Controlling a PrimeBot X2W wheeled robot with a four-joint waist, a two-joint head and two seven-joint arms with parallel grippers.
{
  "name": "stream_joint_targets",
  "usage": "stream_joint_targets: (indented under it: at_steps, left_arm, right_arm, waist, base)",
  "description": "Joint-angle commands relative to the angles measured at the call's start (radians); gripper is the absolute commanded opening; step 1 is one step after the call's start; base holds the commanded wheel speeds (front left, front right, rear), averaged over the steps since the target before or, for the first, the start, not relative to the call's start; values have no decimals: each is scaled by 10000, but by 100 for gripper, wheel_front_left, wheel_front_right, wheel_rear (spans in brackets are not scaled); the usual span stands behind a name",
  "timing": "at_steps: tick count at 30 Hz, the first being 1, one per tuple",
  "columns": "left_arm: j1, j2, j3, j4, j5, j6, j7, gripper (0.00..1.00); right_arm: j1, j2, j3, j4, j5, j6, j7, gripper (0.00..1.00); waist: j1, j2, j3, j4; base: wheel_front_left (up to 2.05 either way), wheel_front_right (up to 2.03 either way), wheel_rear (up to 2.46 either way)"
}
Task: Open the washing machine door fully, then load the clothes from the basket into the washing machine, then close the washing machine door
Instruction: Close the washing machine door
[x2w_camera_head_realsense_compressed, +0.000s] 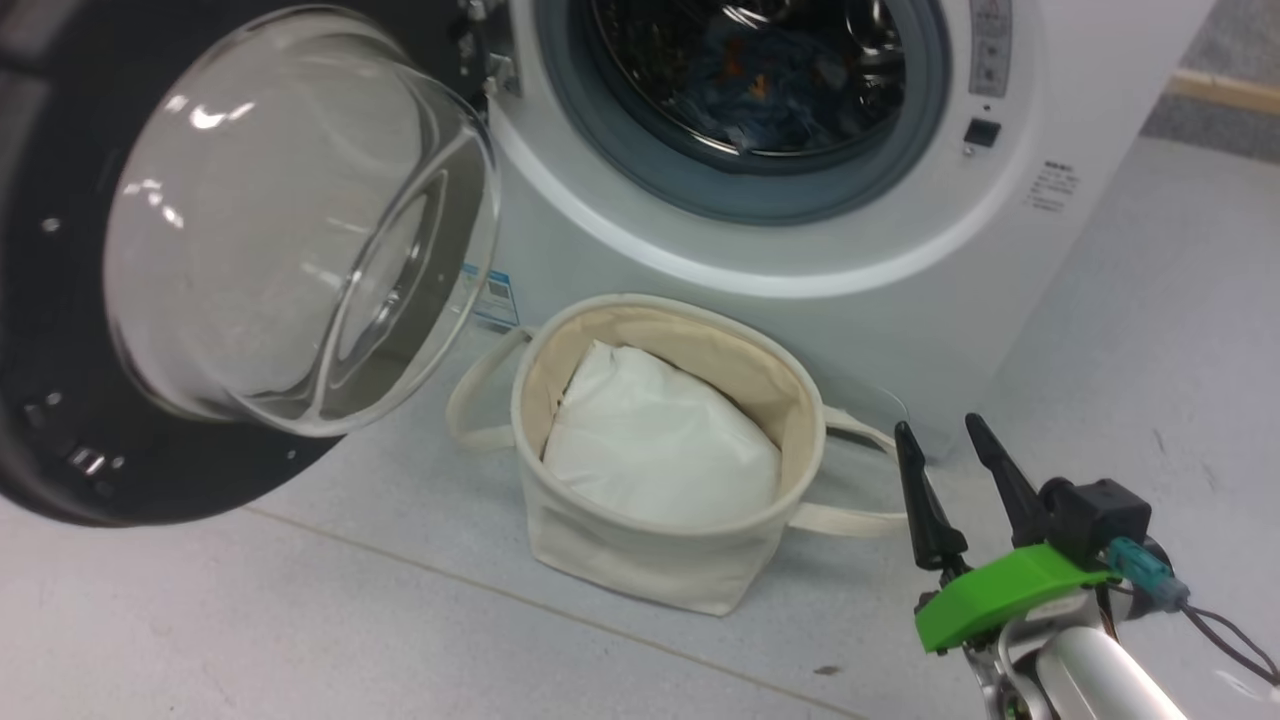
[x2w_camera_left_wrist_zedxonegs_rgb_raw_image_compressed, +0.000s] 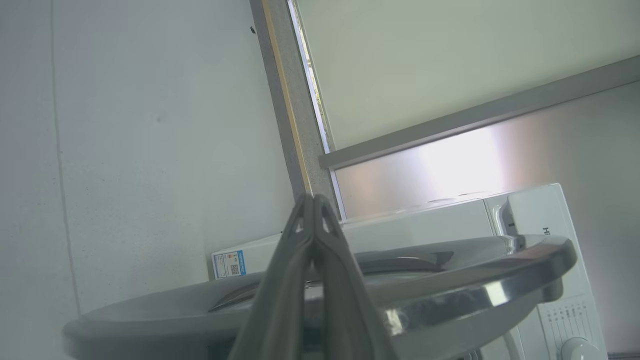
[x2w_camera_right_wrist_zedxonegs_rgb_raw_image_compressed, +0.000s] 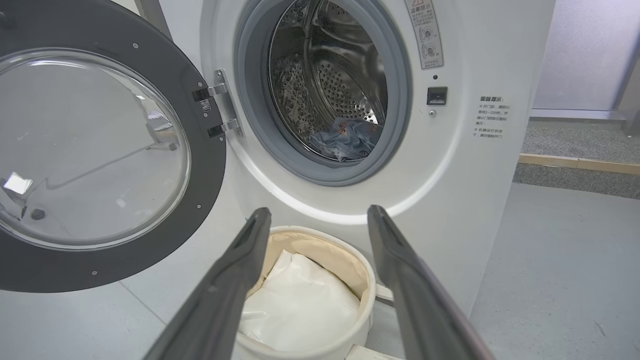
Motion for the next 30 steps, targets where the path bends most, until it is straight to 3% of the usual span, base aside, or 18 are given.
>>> stream_joint_targets:
  at_steps: [1,7,13,18,22,30]
  left_arm:
    - [-420,642,-69,-134,5,-129,359,0]
    - [-604,331,-667,302,-76,-390,2250,0]
    - [-254,-564,-1676,-226,-2,-551,4453,0]
    - [434,-1375,-2210,-1691,-234,-579,5591,0]
    - [1233,-1995,-2705,-3262,-295,-571,6353,0]
    - [2526,-2771,-3133,-6415,-347,320,6996,0]
  right_arm:
    - [-381,-140,113,-288,-102,73,-124,100]
    - [-292,-80,155,-244,-14,73,-124,100]
    - [-98,35,156,-261,122,73,-124,100]
    - [198,216,77,-284,195,73,-124,100]
    - [236,373,85,-370,192,73,-124,100]
    - [261,513,-207,-490,65,73,-124,100]
  waist:
    - [-2,0,69,-80]
    - [-2,0,-182,225]
    - [-2,0,-575,803]
    - [-2,0,-778,1161]
    - [-2,0,-836,1041]
    - [-2,0,-655,96]
  base:
    - [0,0,0]
    - [0,0,0]
    - [0,0,0]
    - [0,0,0]
    - [0,0,0]
    - [0,0,0]
